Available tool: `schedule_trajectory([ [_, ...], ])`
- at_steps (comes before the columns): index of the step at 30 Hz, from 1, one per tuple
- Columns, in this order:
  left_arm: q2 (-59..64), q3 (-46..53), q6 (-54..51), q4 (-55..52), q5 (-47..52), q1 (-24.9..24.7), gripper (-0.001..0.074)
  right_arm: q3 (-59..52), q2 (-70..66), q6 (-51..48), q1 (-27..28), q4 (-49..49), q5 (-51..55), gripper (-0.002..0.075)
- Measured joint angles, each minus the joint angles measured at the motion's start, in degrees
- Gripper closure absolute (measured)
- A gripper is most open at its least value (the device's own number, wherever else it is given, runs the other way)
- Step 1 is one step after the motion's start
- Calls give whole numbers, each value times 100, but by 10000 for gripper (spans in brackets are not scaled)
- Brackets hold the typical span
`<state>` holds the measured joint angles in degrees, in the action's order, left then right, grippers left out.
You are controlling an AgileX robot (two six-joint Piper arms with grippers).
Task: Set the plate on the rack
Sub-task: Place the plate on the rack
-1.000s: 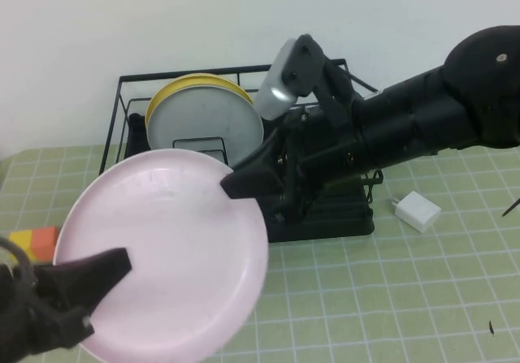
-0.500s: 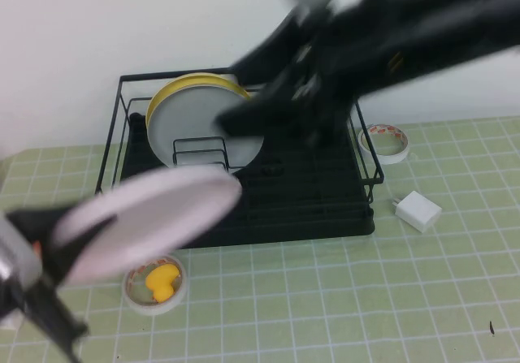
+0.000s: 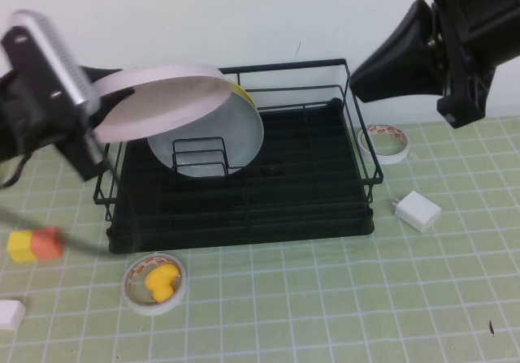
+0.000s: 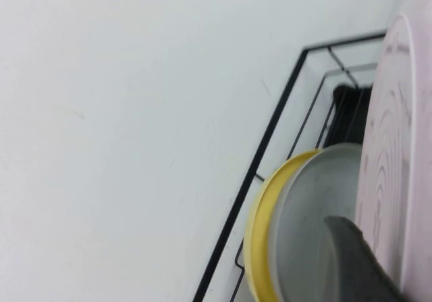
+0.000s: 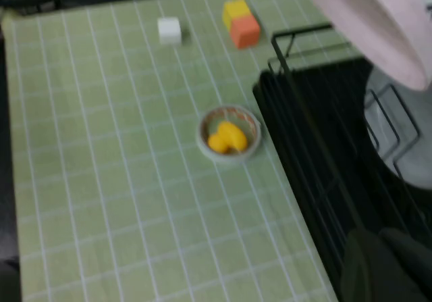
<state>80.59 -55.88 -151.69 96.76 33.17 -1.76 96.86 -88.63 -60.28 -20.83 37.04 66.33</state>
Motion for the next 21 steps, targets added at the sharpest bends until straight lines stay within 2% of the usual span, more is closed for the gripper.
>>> schedule_trajectory([
  [8,1919,-1364,-677,0,-50,-226,612,0,0,48,0,-645,-94,723],
  [14,2670,-1950,-1299,0,-373,-577,612,0,0,398,0,-1131,-89,725],
  [21,3085,-2298,-1281,39,-444,-682,612,0,0,554,0,-1422,55,726],
])
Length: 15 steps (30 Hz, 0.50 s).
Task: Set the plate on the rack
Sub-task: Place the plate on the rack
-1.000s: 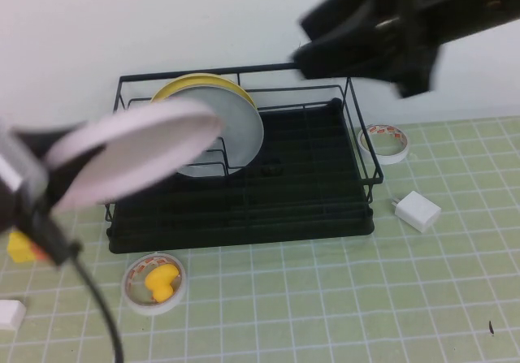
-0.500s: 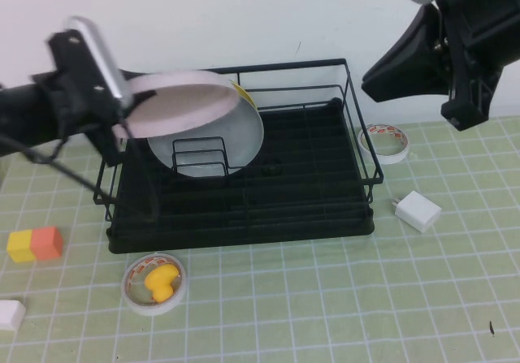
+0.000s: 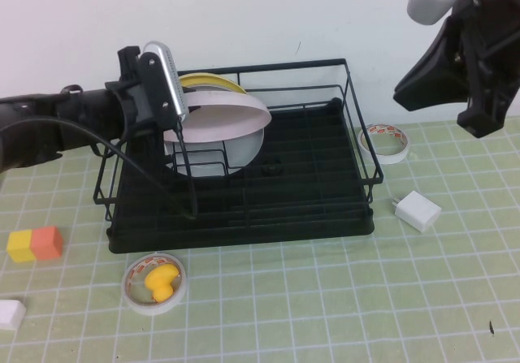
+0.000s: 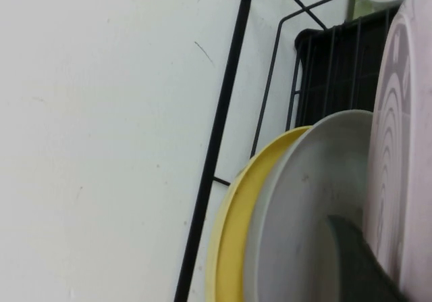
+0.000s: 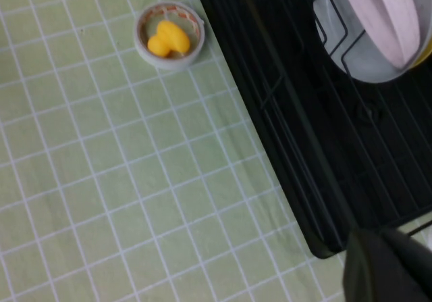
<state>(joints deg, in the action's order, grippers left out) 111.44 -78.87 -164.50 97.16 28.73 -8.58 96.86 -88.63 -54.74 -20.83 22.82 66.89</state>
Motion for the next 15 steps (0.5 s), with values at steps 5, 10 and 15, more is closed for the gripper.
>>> schedule_trajectory([
  [5,40,-1,190,23,-43,0,612,0,0,78,0,-94,12,726],
  [10,76,-1,265,48,-64,-9,603,0,0,110,0,-143,36,726],
  [15,144,-9,252,48,-394,-9,491,0,0,110,0,-290,211,726],
])
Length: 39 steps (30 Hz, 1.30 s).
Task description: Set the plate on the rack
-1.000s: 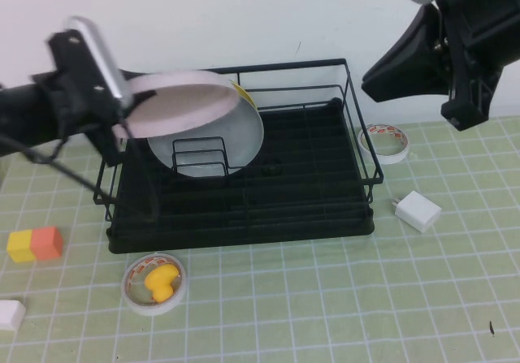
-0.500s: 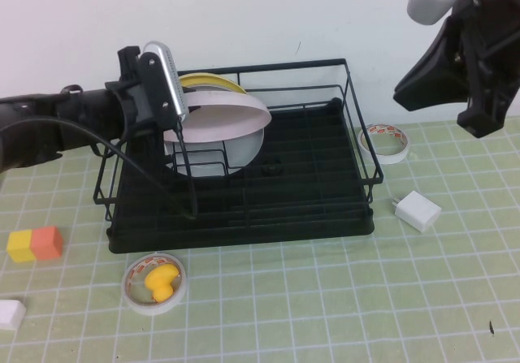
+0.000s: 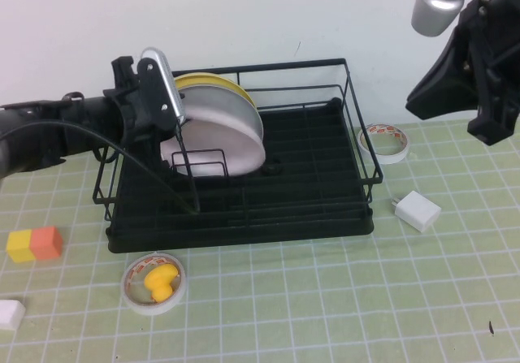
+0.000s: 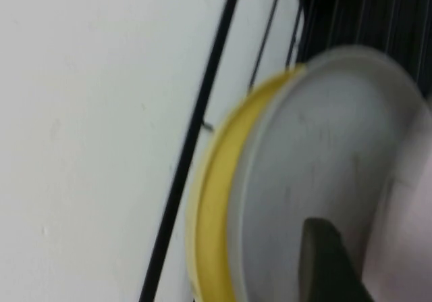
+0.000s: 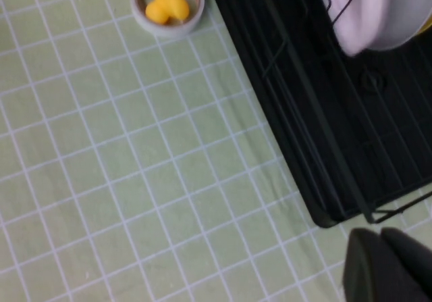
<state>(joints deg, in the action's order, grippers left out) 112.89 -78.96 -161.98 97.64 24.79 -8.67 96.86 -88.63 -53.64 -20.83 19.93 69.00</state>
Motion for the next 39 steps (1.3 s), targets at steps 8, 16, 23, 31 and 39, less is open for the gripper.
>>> schedule_trajectory([
  [8,61,0,-277,0,-300,0,448,0,0,155,0,-68,194,726],
  [16,-740,0,1246,-11,-621,0,468,0,261,1086,0,-1313,194,726],
  [23,-2076,0,3686,132,-3467,-313,694,-230,792,1970,3,-2213,194,726],
  [31,-3426,425,4829,329,-6392,-1281,734,-1889,1970,2221,3,-1943,-366,726],
  [39,-4927,2178,5713,424,-6401,-2628,735,-4480,3523,2221,3,-1643,-1918,727],
])
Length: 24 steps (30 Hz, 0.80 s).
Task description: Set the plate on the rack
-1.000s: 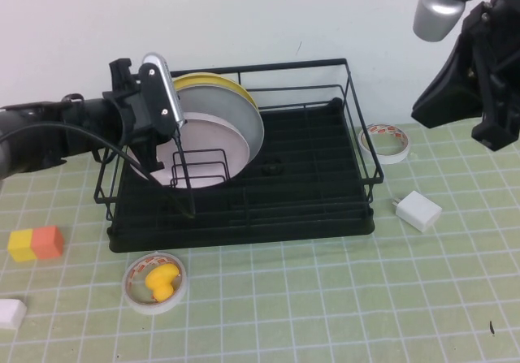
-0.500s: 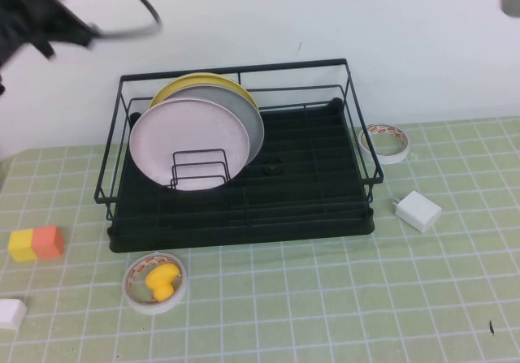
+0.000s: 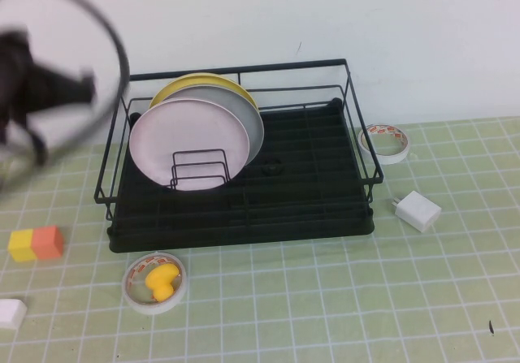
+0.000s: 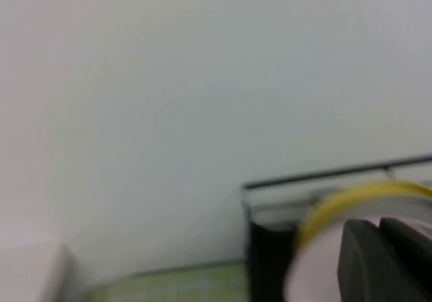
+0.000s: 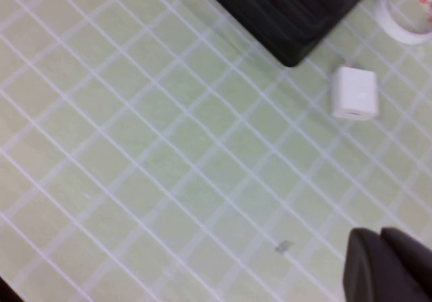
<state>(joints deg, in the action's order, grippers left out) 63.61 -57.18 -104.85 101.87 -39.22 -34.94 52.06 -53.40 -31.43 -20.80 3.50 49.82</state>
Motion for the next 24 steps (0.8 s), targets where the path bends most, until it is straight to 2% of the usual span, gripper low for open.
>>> schedule_trajectory([
  [7,-994,1327,731,22,163,-1107,736,-2243,1557,-180,0,788,-1513,727],
  [12,-1412,1751,787,22,329,-1639,737,-3057,2317,-207,0,1090,-1959,727],
  [24,-1462,1828,787,22,331,-1719,736,-3242,2665,-220,0,1349,-1157,727],
])
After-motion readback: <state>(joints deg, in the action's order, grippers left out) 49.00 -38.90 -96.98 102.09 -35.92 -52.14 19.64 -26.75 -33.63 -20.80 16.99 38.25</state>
